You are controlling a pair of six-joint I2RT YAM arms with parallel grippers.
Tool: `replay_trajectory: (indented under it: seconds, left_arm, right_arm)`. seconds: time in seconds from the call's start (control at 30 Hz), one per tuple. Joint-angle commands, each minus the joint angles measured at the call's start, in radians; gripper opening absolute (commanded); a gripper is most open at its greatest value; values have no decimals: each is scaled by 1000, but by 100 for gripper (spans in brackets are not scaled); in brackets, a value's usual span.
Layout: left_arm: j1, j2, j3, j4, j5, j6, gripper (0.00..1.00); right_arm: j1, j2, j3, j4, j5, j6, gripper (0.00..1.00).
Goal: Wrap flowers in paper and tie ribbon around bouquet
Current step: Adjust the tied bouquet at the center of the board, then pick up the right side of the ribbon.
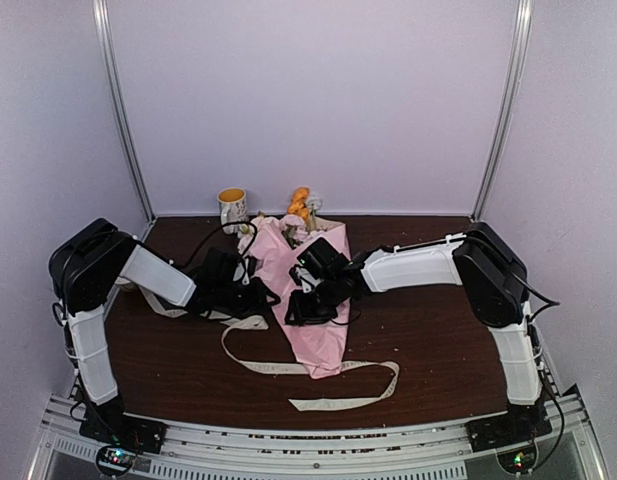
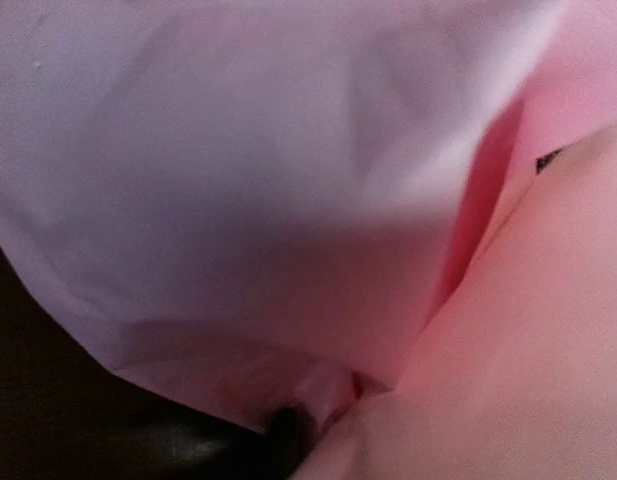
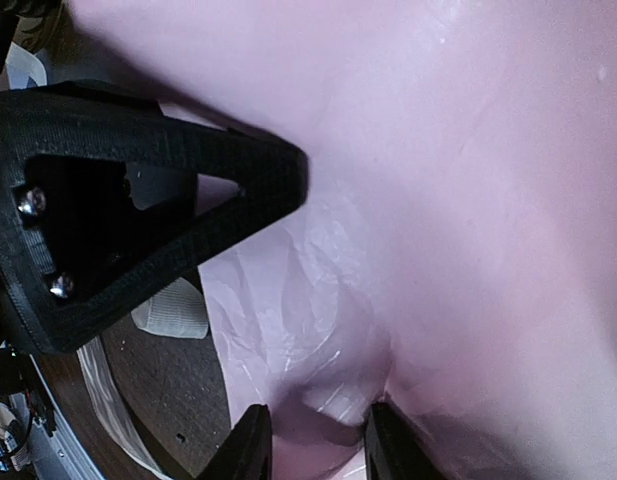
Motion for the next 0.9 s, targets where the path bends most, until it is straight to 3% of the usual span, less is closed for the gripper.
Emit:
replay_trajectory:
  seconds: [0.0,0.13,0.3,0.6,0.73,0.87]
  left_arm:
    - [-15,20,7,32,57,-8,0]
    - [-13,-6,-13,21,29,3,0]
    - [-10,-24,-25,13,32,14,0]
    - [-12,-74,-1,-52,28,43,0]
    - [-12,-95,6,-76,31,48,0]
    - [-13,-108,9,-76,47,37,0]
  right_arm:
    - [-4,15,-29,-14,-1,4,32]
    - [-12,-41,-35,-50,11,-31,32]
    - [-15,-254,-78,-178,29,-126,38]
    - [-27,-608,-478,-484,288,-100,54]
    - [-28,-671,-648,-477,255,-38,66]
    - [-28,-670,-746,-370,138,-12,69]
